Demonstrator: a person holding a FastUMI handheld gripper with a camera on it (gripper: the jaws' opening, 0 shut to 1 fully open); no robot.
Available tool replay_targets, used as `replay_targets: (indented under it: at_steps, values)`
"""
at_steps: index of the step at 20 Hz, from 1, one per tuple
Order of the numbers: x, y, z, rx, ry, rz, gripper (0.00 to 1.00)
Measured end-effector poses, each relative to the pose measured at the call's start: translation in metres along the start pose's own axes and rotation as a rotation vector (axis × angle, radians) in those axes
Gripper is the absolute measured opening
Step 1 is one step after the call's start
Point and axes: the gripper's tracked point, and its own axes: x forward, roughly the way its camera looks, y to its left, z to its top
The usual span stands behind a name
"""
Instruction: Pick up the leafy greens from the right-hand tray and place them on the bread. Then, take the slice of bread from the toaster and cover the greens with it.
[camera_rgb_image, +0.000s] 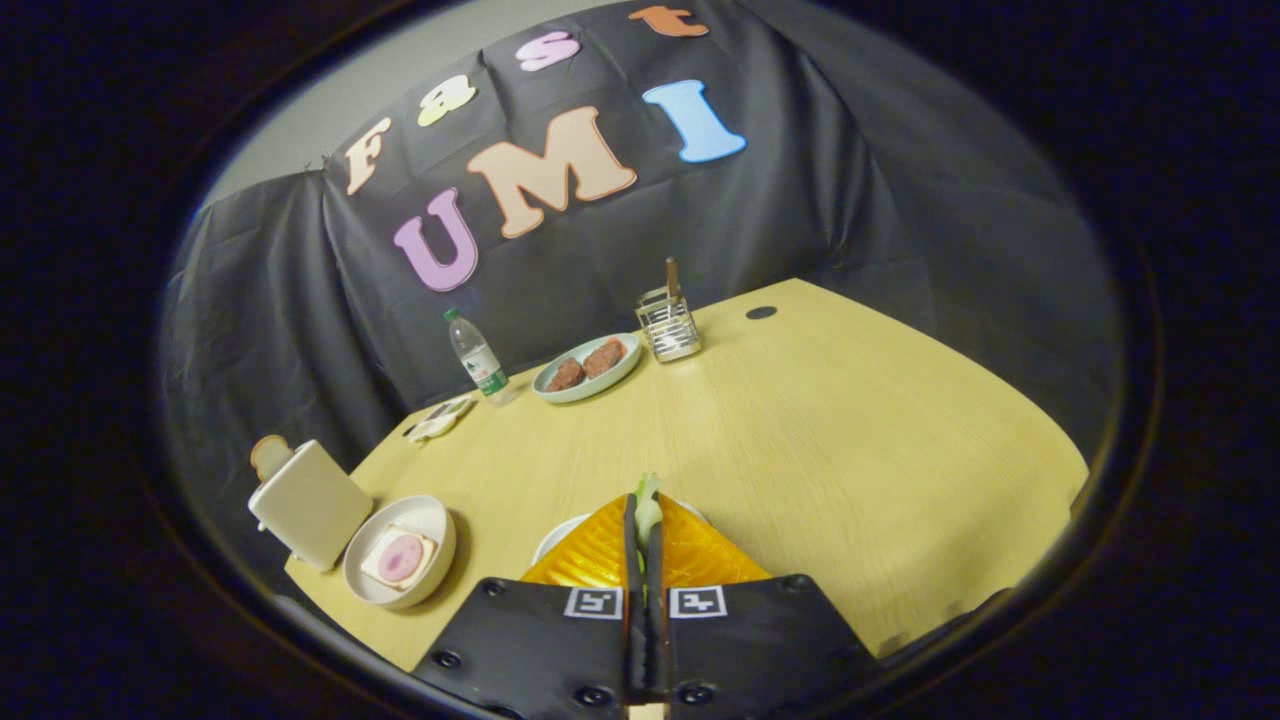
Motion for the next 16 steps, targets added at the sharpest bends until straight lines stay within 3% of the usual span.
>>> replay_targets:
  at_steps: [7,16]
  values:
    - [-0.014,0.057,0.019,-0.028,-0.066,0.060,0.03]
    - [-0.019,0.172,0.016,-0.058,-0.076,0.209,0.03]
